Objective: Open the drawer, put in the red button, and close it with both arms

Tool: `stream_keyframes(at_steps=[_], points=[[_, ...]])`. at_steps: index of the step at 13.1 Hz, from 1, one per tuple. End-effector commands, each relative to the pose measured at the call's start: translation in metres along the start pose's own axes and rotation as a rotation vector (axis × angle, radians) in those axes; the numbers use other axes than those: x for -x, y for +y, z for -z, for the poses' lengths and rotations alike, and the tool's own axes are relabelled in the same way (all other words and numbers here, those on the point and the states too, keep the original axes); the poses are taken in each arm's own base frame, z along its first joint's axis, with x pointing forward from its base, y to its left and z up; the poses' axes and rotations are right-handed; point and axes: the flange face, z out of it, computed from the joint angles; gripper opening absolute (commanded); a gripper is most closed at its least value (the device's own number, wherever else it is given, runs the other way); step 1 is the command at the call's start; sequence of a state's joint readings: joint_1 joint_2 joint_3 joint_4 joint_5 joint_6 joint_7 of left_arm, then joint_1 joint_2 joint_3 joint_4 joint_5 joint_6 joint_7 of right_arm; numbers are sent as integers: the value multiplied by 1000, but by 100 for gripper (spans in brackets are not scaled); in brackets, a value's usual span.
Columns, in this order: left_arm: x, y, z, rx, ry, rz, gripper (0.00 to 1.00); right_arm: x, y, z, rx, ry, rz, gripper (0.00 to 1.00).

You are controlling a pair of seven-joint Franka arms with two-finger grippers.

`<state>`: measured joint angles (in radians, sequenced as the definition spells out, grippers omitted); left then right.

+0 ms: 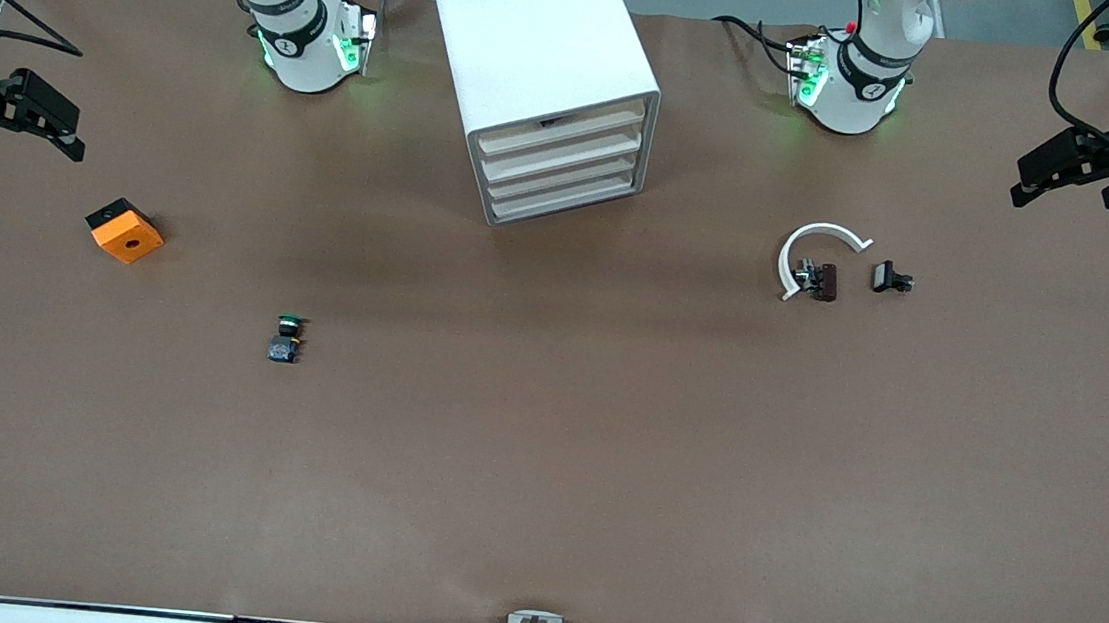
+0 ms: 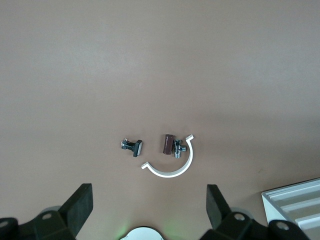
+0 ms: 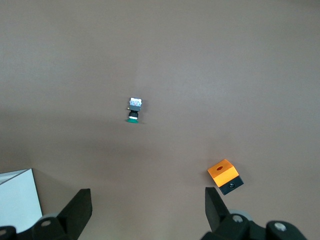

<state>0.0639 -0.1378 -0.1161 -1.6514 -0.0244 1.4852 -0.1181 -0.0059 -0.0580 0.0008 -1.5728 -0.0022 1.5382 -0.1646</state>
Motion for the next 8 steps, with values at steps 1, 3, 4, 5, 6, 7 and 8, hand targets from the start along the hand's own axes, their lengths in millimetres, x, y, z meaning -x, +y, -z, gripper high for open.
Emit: stream_keyframes(at_steps=[1, 3, 4, 5, 6, 7, 8], points=[[-3, -1, 0, 16, 4, -12, 100, 2, 1, 5, 11, -4, -1, 100], [-6, 0, -4, 16, -4, -35, 100, 2, 0, 5, 10, -4, 1, 100], [-7, 0, -4, 15, -3, -57, 100, 2, 0, 5, 10, -4, 1, 100], [-7, 1, -6, 14, -6, -59, 100, 2, 0, 5, 10, -4, 1, 100], [-9, 0, -7, 15, -6, -58, 100, 2, 0, 5, 10, -4, 3, 100], [-9, -2, -5, 15, -3, -55, 100, 2, 0, 5, 10, -4, 3, 100], [-10, -3, -4, 13, -2, -50, 100, 2, 0, 5, 10, -4, 4, 100]])
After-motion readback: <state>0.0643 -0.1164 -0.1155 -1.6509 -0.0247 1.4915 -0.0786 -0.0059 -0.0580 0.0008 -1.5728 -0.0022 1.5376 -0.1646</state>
